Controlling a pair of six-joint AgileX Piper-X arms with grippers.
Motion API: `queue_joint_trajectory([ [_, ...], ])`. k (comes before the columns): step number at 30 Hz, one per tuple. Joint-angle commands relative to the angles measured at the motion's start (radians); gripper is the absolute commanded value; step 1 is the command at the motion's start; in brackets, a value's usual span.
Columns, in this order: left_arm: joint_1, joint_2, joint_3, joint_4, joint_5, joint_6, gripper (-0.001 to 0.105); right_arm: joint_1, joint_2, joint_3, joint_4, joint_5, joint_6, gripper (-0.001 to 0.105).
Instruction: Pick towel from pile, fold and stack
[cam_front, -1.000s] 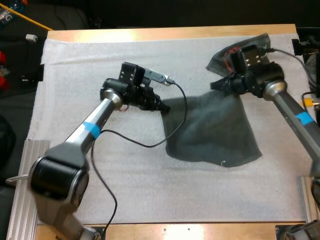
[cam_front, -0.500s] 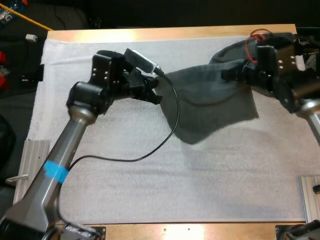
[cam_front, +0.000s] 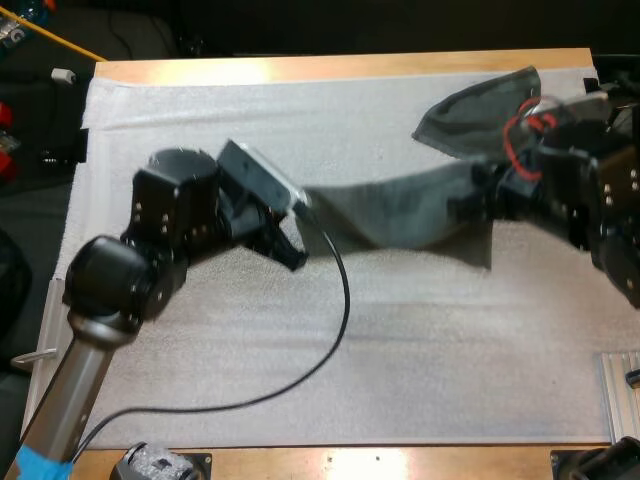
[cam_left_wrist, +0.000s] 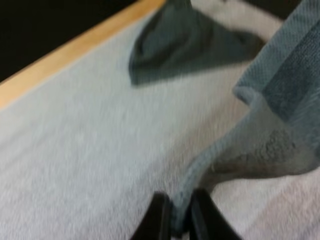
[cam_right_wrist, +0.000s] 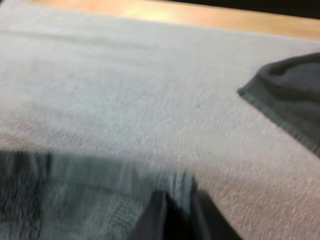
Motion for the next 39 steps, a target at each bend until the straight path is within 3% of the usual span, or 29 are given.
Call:
queue_joint_trajectory([
  [1, -0.023, -0.023, -0.007, 0.044, -0.068, 0.006, 0.0, 0.02, -0.025, -0.007, 0.044, 0.021, 0.004, 0.0],
  [4, -0.054, -0.076, -0.007, 0.1, -0.109, 0.006, 0.0, 0.074, -0.065, -0.007, 0.117, 0.025, 0.024, 0.0],
  [12, -0.074, -0.185, 0.001, 0.229, -0.103, 0.007, 0.0, 0.208, -0.136, -0.007, 0.286, 0.02, 0.162, 0.0],
  [17, -0.074, -0.18, 0.11, 0.157, -0.103, 0.026, 0.0, 0.276, -0.114, 0.04, 0.296, 0.02, 0.199, 0.0],
  [21, -0.062, -0.151, 0.236, 0.013, -0.103, 0.026, 0.0, 0.261, -0.068, 0.172, 0.152, 0.037, 0.2, 0.0],
  [25, -0.016, -0.074, 0.323, -0.152, -0.103, 0.026, 0.0, 0.193, 0.02, 0.313, -0.101, 0.047, 0.236, 0.0],
  [34, 0.114, 0.159, 0.34, -0.399, -0.022, 0.029, 0.0, 0.039, 0.249, 0.364, -0.408, 0.046, 0.246, 0.0],
  [39, 0.144, 0.265, 0.34, -0.477, 0.028, 0.029, 0.0, -0.013, 0.319, 0.364, -0.493, 0.051, 0.252, 0.0],
])
